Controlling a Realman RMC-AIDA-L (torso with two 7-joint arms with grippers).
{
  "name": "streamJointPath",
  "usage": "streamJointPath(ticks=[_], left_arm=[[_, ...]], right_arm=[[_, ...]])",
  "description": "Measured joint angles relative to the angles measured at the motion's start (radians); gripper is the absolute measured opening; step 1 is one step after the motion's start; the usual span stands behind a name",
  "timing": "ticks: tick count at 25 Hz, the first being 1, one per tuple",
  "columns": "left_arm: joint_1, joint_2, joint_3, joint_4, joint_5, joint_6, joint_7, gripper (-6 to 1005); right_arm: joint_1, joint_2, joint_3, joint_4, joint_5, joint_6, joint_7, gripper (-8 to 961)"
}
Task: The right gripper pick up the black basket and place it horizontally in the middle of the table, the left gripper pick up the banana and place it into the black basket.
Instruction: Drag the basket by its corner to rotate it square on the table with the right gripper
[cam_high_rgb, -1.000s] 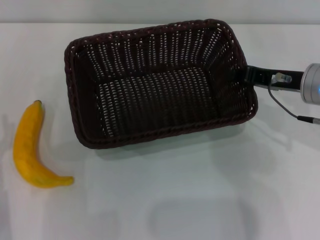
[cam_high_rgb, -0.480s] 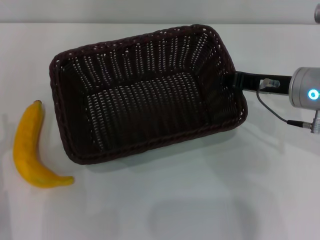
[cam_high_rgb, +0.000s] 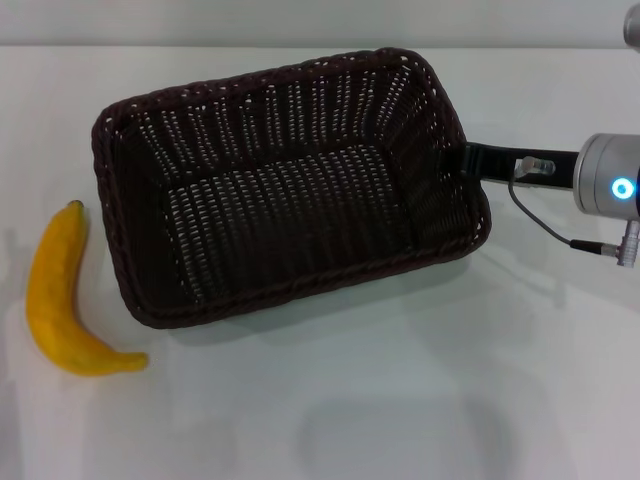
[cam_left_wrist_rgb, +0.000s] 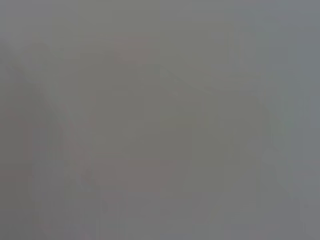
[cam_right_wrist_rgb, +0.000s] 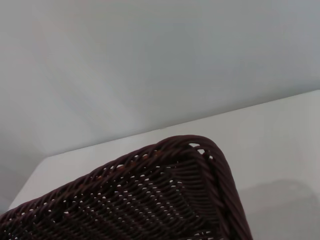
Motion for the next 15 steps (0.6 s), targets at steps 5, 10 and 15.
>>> streamJointPath(ticks=[5,10,15], left_arm=[[0.000,0.000,0.000,0.000,0.000,0.000,0.000,877],[0.000,0.002,0.000,0.000,0.000,0.000,-0.005,877],[0.004,0.003,0.000,-0.001,0.000,0.000,-0.009,877]], right_arm=[[0.002,0.000,0.000,0.015,0.001,0.001,0.000,207],[0.004,0.000,0.001,0.020,0.003,0.004,0.000,212],[-0.007,0.001,-0.003,0.016,0.003,0.038,0.000,218]])
